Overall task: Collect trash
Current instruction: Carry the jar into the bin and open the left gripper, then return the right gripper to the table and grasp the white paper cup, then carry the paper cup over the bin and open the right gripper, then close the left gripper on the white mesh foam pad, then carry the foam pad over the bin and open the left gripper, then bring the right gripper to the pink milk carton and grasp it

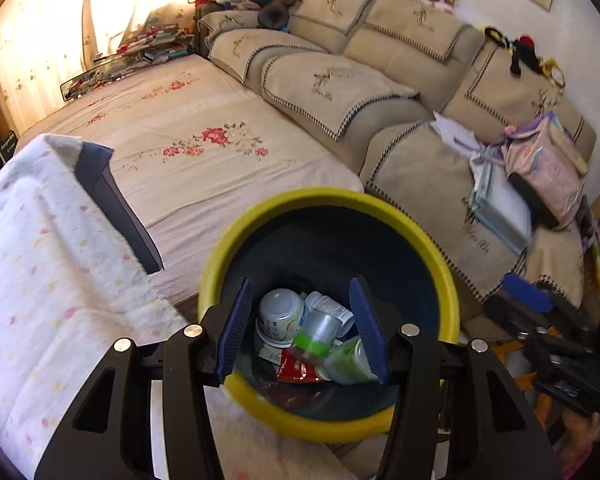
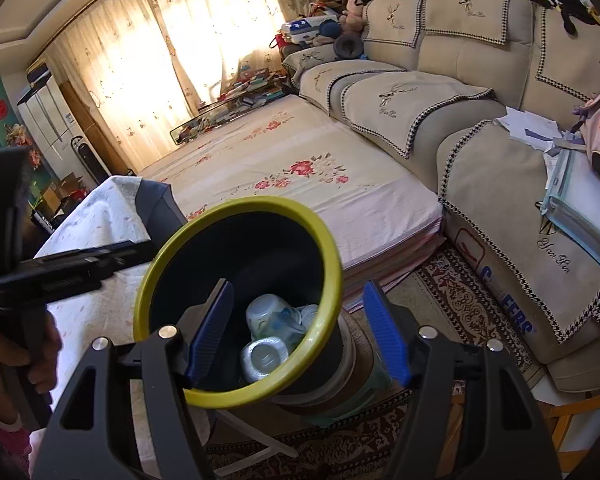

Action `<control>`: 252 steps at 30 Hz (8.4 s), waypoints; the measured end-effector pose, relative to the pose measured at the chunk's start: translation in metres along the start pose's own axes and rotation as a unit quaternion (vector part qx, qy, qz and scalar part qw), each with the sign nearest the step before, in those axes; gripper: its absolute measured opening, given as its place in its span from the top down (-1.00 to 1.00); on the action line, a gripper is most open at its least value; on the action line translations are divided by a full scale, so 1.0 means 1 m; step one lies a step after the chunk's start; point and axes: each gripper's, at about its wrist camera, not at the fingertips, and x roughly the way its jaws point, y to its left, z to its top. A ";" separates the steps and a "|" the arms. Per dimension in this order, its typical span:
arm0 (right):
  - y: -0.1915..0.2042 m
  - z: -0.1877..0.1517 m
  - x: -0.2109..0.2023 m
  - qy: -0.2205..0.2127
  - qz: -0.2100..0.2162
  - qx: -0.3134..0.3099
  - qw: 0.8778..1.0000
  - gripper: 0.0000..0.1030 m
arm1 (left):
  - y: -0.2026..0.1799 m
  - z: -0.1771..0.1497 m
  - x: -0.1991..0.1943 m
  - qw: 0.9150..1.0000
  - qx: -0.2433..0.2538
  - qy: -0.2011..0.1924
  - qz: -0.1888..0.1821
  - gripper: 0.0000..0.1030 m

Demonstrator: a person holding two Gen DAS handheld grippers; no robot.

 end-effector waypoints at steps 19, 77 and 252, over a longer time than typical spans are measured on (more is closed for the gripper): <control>0.164 -0.022 0.018 0.045 0.097 -0.146 0.983 -0.31 | 0.122 -0.214 -0.276 0.964 -0.141 -0.153 0.167 -0.82; 0.457 -0.116 -0.023 0.103 0.374 -0.483 0.785 -0.53 | 0.197 -0.359 -0.378 0.907 -0.271 -0.179 0.270 -0.89; 0.484 -0.097 0.028 0.061 0.207 -0.296 0.931 -0.74 | 0.210 -0.340 -0.376 0.879 -0.296 -0.197 0.319 -0.91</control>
